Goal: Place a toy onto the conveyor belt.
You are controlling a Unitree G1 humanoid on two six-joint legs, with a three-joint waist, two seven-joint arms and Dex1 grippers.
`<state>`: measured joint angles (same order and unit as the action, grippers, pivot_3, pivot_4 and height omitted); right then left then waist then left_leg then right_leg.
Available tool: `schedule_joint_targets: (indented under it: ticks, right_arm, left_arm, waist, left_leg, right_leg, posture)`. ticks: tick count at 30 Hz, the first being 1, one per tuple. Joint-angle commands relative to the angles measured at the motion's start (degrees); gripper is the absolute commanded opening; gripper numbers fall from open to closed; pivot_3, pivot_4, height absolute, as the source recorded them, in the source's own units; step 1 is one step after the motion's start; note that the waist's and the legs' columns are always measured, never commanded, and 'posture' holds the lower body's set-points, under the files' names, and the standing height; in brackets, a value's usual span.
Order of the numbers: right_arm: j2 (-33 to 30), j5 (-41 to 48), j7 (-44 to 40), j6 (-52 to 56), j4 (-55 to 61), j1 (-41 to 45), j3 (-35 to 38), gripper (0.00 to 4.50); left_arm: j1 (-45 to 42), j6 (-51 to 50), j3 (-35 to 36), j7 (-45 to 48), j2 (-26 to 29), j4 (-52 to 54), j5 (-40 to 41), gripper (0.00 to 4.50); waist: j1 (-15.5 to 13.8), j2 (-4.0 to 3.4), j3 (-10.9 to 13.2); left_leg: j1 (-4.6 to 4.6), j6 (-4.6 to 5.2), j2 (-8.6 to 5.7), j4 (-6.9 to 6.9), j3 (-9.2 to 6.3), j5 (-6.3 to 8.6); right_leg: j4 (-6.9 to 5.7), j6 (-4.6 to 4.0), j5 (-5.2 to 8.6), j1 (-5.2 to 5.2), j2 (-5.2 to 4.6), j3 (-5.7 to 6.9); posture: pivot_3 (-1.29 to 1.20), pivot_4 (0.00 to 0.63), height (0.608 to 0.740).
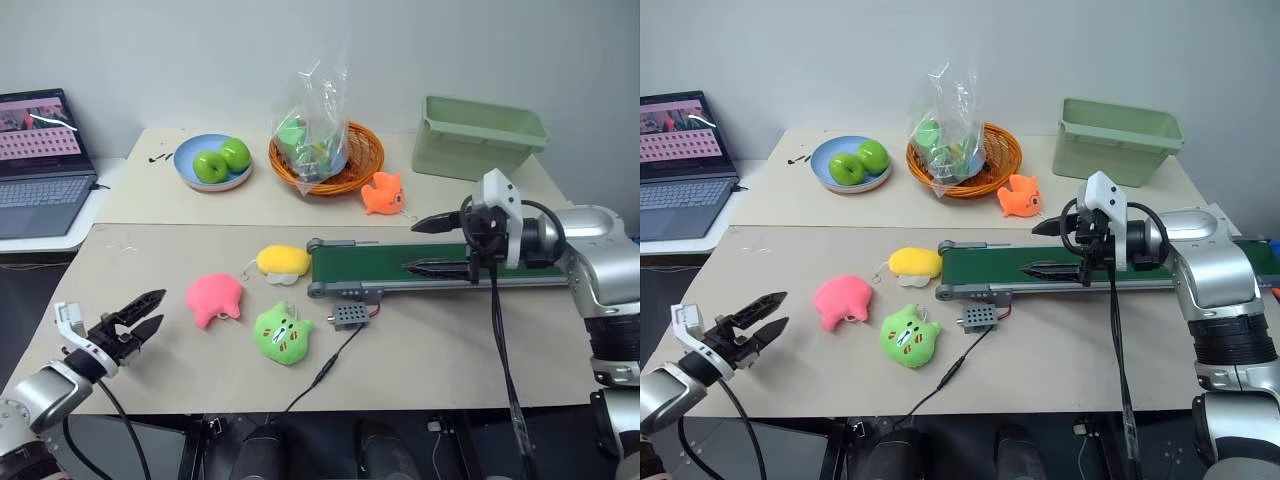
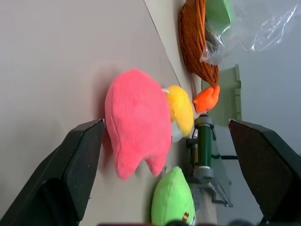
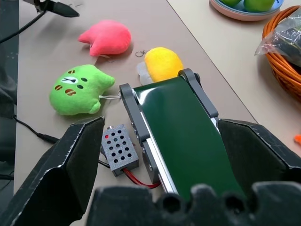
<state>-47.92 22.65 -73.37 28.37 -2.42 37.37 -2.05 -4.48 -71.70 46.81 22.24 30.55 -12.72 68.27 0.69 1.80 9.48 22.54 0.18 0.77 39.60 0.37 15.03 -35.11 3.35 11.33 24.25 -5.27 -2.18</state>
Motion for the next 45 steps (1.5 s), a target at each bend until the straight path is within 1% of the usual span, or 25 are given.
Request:
schedule_joint_targets:
  ticks: [1, 6, 12, 16, 19, 21, 23, 24, 26, 27, 32, 35, 37, 40, 41, 42, 43, 45]
  right_arm:
    - [-0.6, 0.0, 0.8, -0.7, 1.1, 1.0, 1.4, 4.50]
    - [-1.6, 0.3, 1.7, 0.0, 2.2, 0.6, 2.5, 4.50]
    - [-3.0, 0.8, 3.2, 0.9, 4.4, -1.3, 3.9, 4.50]
    - [-3.8, 1.3, 4.2, 1.6, 5.9, -2.6, 4.9, 4.50]
    - [-4.0, 1.5, 4.7, 2.1, 6.7, -3.0, 5.3, 4.50]
    - [-4.0, 1.5, 5.0, 2.3, 6.9, -3.0, 5.4, 4.50]
    - [-4.2, 1.6, 5.1, 2.2, 6.8, -3.0, 5.3, 4.50]
    - [-4.1, 1.5, 5.2, 2.1, 6.6, -2.7, 5.1, 4.50]
    - [-4.0, 1.4, 5.2, 2.0, 6.3, -2.4, 4.8, 4.50]
    - [-4.0, 1.4, 5.2, 1.9, 6.2, -2.3, 4.7, 4.50]
    - [-3.1, 1.2, 4.8, 1.7, 5.1, -1.1, 3.5, 4.50]
    - [-2.6, 0.9, 4.5, 1.1, 4.0, 0.1, 2.9, 4.50]
    - [-2.5, 0.7, 4.2, 0.8, 3.4, 0.3, 2.7, 4.50]
    - [-2.4, 0.5, 4.0, 0.7, 3.2, 0.4, 2.4, 4.50]
    - [-2.4, 0.5, 4.1, 0.6, 3.2, 0.5, 2.4, 4.50]
    - [-2.3, 0.5, 4.2, 0.6, 3.2, 0.5, 2.4, 4.50]
    - [-2.3, 0.5, 4.3, 0.7, 3.2, 0.5, 2.5, 4.50]
    - [-2.4, 0.7, 4.4, 0.8, 3.5, 0.2, 2.6, 4.50]
  left_arm:
    - [-0.9, 3.7, -4.0, 3.0, -0.3, -5.1, -4.3, 4.48]
    - [-5.5, 8.1, -9.6, 6.6, -0.6, -11.4, -9.6, 4.48]
    - [-10.3, 10.4, -13.8, 8.5, -1.6, -16.5, -13.6, 4.48]
    - [-13.2, 12.7, -13.7, 7.5, -2.1, -21.3, -15.8, 3.51]
    - [-14.2, 15.6, -15.3, 7.6, -2.0, -24.4, -19.4, 2.28]
    - [-14.5, 15.7, -15.1, 8.4, -2.3, -24.5, -19.4, 1.79]
    - [-14.7, 15.5, -14.5, 8.9, -2.7, -24.1, -18.7, 1.15]
    - [-14.9, 15.2, -13.4, 8.5, -3.1, -23.2, -17.6, 0.73]
    - [-15.2, 14.7, -11.9, 8.0, -3.9, -21.1, -16.0, 0.14]
    - [-15.2, 14.5, -11.6, 7.9, -4.2, -20.4, -15.7, 0.06]
    - [-14.8, 17.2, -14.2, 5.2, -6.0, -11.1, -18.2, 0.06]
    - [-16.8, 19.7, -14.6, 2.9, -7.2, 0.0, -17.3, 0.06]
    - [-18.9, 22.1, -17.1, 0.8, -8.3, 7.8, -18.6, 0.06]
    - [-21.1, 24.9, -23.3, -0.3, -8.3, 16.1, -22.9, 0.06]
    - [-22.1, 26.3, -25.1, -0.4, -8.0, 18.1, -24.5, 0.06]
    - [-23.3, 29.3, -28.2, -0.3, -7.0, 20.0, -28.3, 0.06]
    - [-24.2, 33.5, -32.3, 0.3, -5.2, 21.3, -33.7, 0.06]
    - [-25.0, 43.8, -41.9, 1.8, -0.4, 22.5, -47.1, 0.06]
  waist:
    - [0.0, -0.02, 0.0]
    - [0.2, -0.06, 0.0]
    - [-0.2, -0.27, -0.2]
    - [-0.5, -0.35, -0.2]
    - [-0.5, -0.51, -0.3]
    - [-0.6, -0.63, -0.4]
    - [-0.6, -0.64, -0.4]
    - [-0.6, -0.72, -0.4]
    - [-0.7, -0.89, -0.5]
    - [-0.8, -0.90, -0.5]
    - [-0.9, -0.80, -0.5]
    - [-0.8, -0.45, -0.3]
    - [-0.8, -0.32, -0.2]
    - [-0.9, -0.29, -0.2]
    - [-0.9, -0.29, -0.2]
    - [-0.9, -0.29, -0.2]
    - [-0.9, -0.28, -0.2]
    - [-0.7, -0.27, -0.2]
  left_leg:
    - [-0.01, 0.00, 0.00, -0.02, 0.02, 0.00]
    - [-0.08, 0.00, -0.01, -0.09, 0.07, 0.00]
    - [-0.22, 0.00, -0.02, -0.12, 0.10, -0.01]
    - [-0.22, 0.00, -0.04, -0.12, 0.09, -0.01]
    - [-0.24, 0.00, -0.04, -0.12, 0.10, -0.01]
    - [-0.27, 0.00, -0.04, -0.12, 0.09, -0.01]
    - [-0.32, 0.00, -0.04, -0.12, 0.10, -0.01]
    - [-0.32, 0.00, -0.03, -0.12, 0.09, -0.01]
    - [-0.32, 0.00, -0.04, -0.12, 0.09, -0.01]
    - [-0.31, 0.00, -0.05, -0.12, 0.10, -0.01]
    - [-0.20, 0.00, -0.05, -0.12, 0.07, -0.01]
    - [-0.10, 0.00, -0.04, -0.12, 0.06, -0.01]
    - [0.02, -0.02, -0.01, -0.12, 0.00, -0.02]
    - [0.08, -0.04, -0.03, -0.12, -0.01, -0.03]
    - [0.08, -0.04, -0.05, -0.12, 0.00, -0.02]
    - [0.09, -0.04, -0.07, -0.12, 0.00, -0.02]
    - [0.09, -0.04, -0.07, -0.12, 0.01, -0.02]
    - [0.10, -0.04, -0.07, -0.15, 0.01, -0.03]
  right_leg:
    - [0.00, -0.01, 0.00, 0.00, 0.00, 0.00]
    - [0.00, -0.02, 0.01, -0.01, 0.00, -0.04]
    - [-0.01, -0.02, 0.01, -0.15, -0.01, -0.06]
    - [0.00, -0.01, 0.01, -0.18, -0.02, -0.06]
    - [-0.01, -0.01, 0.01, -0.18, -0.01, -0.06]
    - [-0.01, -0.01, 0.01, -0.22, -0.02, -0.06]
    - [-0.04, -0.01, 0.01, -0.24, -0.01, -0.06]
    - [-0.03, -0.01, 0.01, -0.25, 0.00, -0.06]
    - [-0.01, 0.00, 0.02, -0.26, -0.02, -0.06]
    - [-0.02, 0.00, 0.02, -0.25, -0.02, -0.07]
    - [0.01, 0.00, 0.01, -0.19, -0.01, -0.05]
    - [0.06, 0.01, 0.00, -0.11, -0.01, -0.05]
    - [0.05, 0.00, 0.00, 0.01, 0.01, -0.03]
    - [0.09, -0.01, -0.02, 0.02, -0.02, -0.03]
    - [0.11, 0.00, -0.02, 0.00, -0.03, -0.03]
    - [0.12, 0.00, -0.02, 0.00, -0.05, -0.04]
    - [0.13, 0.01, -0.02, 0.00, -0.04, -0.04]
    - [0.14, 0.00, -0.02, 0.02, 0.00, -0.04]
  posture:
    - [0.00, 0.150, 0.740]
    - [0.00, 0.150, 0.740]
    - [0.00, 0.150, 0.740]
    - [0.00, 0.150, 0.740]
    - [0.00, 0.150, 0.740]
    - [0.00, 0.150, 0.740]
    - [0.00, 0.150, 0.740]
    - [0.00, 0.150, 0.740]
    - [0.00, 0.150, 0.740]
    - [0.00, 0.150, 0.740]
    - [0.00, 0.150, 0.740]
    - [0.00, 0.150, 0.740]
    - [0.00, 0.150, 0.740]
    - [0.00, 0.150, 0.740]
    - [0.00, 0.150, 0.740]
    - [0.00, 0.150, 0.740]
    - [0.00, 0.150, 0.740]
    - [0.00, 0.150, 0.740]
